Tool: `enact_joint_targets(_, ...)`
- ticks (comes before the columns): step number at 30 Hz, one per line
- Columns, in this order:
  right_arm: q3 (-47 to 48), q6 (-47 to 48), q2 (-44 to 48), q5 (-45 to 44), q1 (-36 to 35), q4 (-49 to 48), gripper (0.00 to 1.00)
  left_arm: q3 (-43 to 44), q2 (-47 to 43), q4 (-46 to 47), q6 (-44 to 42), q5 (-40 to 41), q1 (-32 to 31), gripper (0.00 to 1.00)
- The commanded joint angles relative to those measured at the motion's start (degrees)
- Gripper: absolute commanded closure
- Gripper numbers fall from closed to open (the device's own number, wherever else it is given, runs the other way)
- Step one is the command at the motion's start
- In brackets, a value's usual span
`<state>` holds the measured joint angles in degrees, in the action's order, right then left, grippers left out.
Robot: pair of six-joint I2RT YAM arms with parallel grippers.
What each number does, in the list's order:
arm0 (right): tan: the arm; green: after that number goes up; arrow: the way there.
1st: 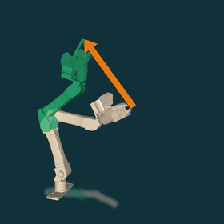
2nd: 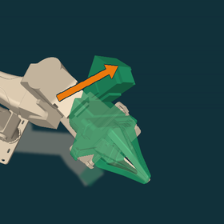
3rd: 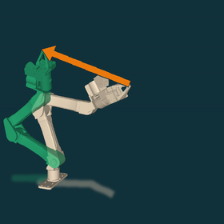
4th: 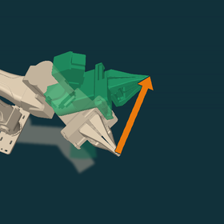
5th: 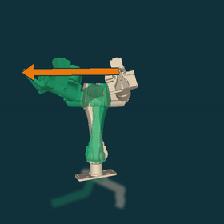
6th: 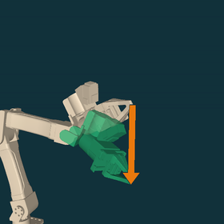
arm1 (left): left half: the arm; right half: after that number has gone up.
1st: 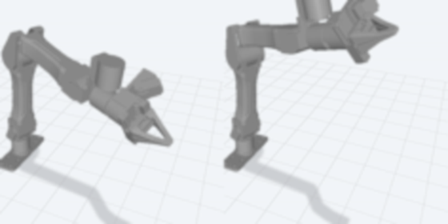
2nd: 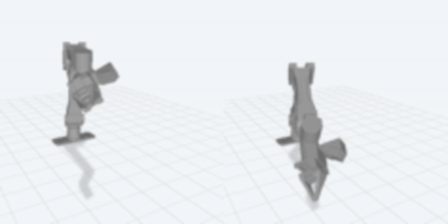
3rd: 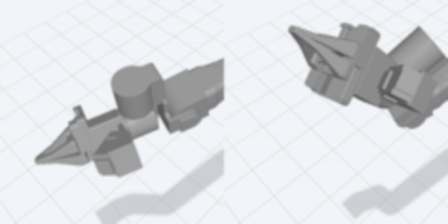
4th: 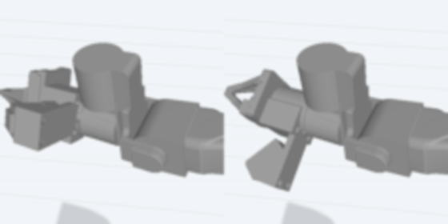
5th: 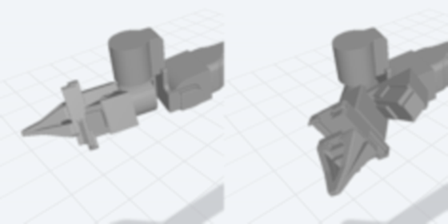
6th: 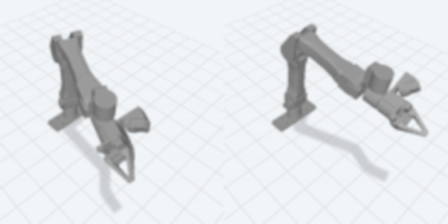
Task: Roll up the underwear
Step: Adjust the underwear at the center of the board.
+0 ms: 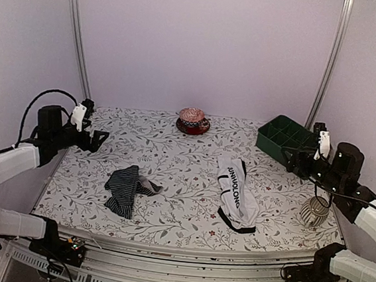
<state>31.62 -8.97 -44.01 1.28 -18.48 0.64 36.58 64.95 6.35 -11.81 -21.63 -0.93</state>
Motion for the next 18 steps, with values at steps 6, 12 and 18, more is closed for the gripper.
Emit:
enact_joint_targets(6,1.73,-4.33,1.45,24.02,2.35,-0.71,0.01,2.04,-2.18,-4.51,-4.23,-9.53,1.02,0.01)
enact_joint_targets(12,1.83,-4.11,0.60,28.76,-0.97,-1.51,0.01,4.90,-0.15,-13.85,-12.44,-16.73,-0.37,0.02)
enact_joint_targets(18,3.73,-1.81,-7.18,24.91,-9.91,-1.53,0.01,4.40,1.45,-18.58,-19.68,-9.59,-9.40,0.02)
